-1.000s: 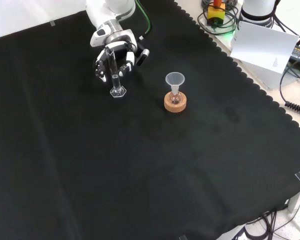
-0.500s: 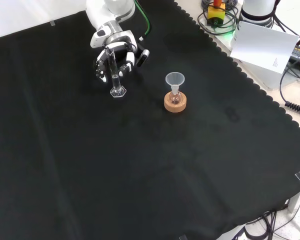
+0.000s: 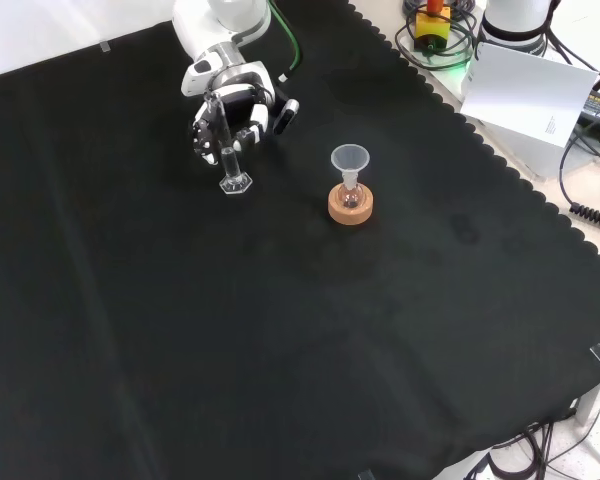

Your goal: Pick up the graduated cylinder.

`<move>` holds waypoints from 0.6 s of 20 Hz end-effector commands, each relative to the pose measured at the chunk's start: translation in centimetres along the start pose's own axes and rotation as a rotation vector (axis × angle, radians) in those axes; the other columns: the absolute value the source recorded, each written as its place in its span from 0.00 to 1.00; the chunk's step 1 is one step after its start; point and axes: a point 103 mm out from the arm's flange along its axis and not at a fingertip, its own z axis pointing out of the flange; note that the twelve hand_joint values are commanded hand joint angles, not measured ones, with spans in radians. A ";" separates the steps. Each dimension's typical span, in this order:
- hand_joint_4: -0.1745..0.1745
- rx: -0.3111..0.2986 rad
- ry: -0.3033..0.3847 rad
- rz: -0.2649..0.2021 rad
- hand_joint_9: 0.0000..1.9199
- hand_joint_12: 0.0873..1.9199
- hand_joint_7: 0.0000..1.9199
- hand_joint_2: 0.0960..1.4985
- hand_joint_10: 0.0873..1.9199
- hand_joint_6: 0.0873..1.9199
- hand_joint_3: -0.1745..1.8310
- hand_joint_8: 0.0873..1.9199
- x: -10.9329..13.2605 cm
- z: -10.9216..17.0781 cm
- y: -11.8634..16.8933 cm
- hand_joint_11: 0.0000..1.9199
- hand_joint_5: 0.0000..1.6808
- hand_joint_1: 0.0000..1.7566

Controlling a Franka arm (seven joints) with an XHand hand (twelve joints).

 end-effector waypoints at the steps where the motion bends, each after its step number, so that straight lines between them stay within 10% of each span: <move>1: 0.43 0.001 -0.040 0.005 0.47 0.53 0.34 0.59 0.22 0.39 0.44 0.35 0.2 0.3 0.1 0.39 0.40 0.75; 12: 0.34 0.029 -0.124 -0.005 0.44 0.52 0.32 0.62 0.30 0.43 0.44 0.42 0.8 0.2 0.4 0.39 0.46 0.78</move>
